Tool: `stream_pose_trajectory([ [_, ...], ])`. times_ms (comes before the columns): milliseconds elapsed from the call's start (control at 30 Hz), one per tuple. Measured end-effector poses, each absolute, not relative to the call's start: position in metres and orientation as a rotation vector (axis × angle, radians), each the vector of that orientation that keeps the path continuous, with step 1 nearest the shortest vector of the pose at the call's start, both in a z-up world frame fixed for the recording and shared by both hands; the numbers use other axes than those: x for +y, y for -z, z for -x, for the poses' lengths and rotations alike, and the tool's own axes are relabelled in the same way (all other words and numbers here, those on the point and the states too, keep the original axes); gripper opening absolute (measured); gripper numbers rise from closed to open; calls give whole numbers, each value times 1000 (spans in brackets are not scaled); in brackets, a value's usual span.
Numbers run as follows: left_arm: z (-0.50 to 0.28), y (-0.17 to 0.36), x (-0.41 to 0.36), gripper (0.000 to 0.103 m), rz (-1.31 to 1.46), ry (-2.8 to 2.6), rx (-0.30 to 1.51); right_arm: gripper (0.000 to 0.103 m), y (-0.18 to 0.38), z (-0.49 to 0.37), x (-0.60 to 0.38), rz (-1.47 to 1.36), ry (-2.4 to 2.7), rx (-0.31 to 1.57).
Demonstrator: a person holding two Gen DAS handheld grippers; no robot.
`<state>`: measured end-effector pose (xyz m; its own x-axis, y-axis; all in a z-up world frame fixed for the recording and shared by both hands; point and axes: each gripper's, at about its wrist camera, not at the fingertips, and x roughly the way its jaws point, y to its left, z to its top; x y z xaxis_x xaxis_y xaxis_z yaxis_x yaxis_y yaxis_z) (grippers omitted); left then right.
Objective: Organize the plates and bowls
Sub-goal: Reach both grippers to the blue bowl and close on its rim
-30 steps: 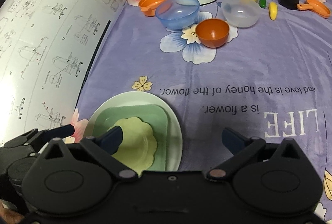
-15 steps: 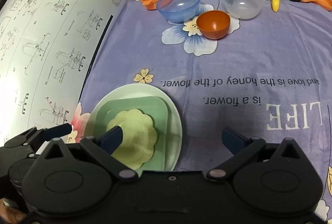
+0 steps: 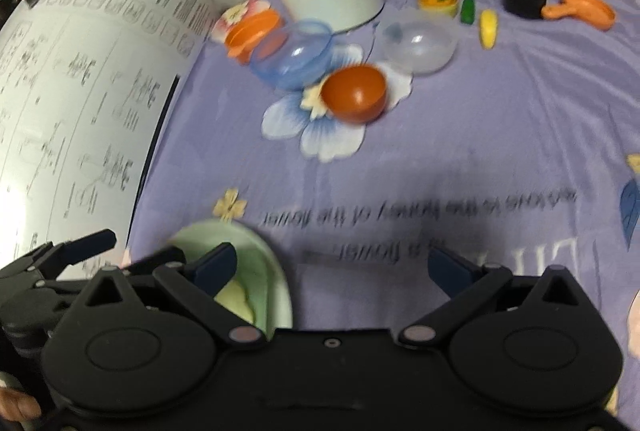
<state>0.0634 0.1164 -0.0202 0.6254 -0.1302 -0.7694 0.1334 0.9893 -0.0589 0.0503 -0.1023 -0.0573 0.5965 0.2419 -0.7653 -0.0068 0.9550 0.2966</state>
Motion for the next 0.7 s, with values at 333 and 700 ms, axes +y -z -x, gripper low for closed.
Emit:
stream_pose_trajectory([
  [333, -145, 9, 100, 103, -69, 122, 829, 103, 27, -121, -119, -259, -132, 861],
  [700, -238, 34, 100, 103, 11, 61, 846, 92, 19, -224, -113, -311, -160, 794],
])
